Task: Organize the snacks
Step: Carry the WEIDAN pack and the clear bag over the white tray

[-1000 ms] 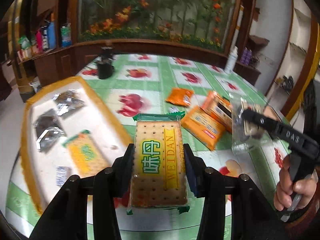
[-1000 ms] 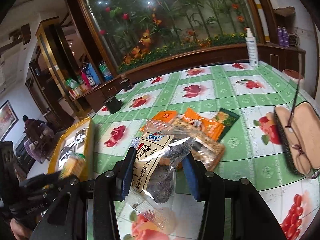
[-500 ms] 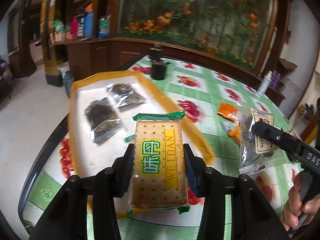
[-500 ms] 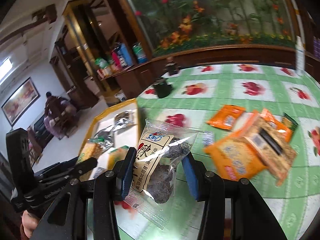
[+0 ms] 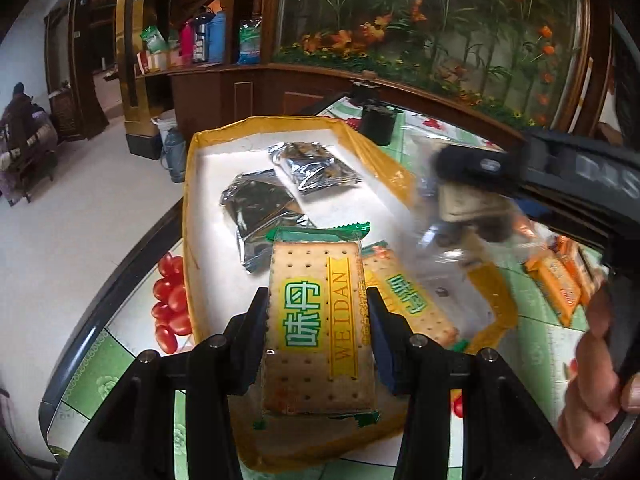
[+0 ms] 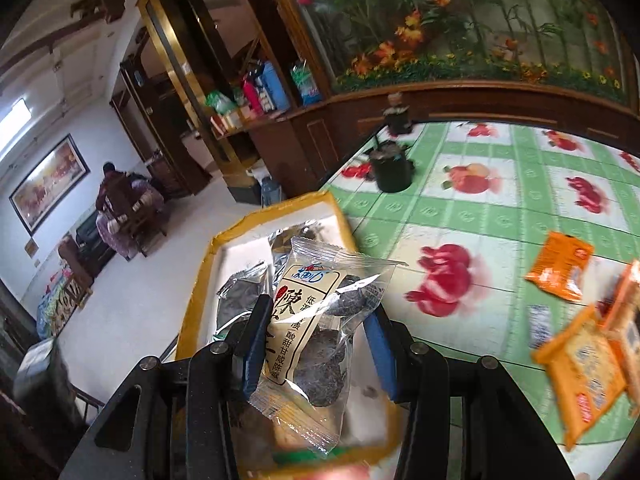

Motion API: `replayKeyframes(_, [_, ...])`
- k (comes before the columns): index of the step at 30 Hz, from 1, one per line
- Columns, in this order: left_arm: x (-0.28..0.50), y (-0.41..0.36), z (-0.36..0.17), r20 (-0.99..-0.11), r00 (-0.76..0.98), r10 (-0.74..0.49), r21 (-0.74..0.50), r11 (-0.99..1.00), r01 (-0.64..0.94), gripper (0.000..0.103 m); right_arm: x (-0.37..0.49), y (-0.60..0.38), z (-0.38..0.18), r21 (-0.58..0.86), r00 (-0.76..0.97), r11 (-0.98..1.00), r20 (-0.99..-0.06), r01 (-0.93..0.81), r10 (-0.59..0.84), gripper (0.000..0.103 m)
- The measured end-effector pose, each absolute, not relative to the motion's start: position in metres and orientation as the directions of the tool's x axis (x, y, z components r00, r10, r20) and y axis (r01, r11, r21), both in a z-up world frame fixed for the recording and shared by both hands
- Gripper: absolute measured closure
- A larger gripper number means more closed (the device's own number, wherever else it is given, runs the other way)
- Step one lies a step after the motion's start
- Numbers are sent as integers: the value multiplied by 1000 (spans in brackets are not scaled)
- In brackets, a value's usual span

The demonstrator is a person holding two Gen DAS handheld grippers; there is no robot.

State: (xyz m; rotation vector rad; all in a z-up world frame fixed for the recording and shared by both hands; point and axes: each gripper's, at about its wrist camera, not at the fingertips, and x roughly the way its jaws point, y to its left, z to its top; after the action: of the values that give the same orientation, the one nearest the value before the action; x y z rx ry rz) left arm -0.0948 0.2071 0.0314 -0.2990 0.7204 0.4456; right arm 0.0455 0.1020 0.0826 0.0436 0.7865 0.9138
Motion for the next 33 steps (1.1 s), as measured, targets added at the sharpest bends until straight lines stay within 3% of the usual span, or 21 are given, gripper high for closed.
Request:
replayKeyframes(13, [-94, 213, 27, -723, 600, 344, -64, 831, -553, 58, 59, 158, 47, 333, 280, 639, -692, -694, 665, 53])
replayKeyframes(33, [-90, 212, 29, -725, 579, 374, -33, 820, -571, 57, 45, 169, 43, 329, 243, 597, -693, -731, 679, 53])
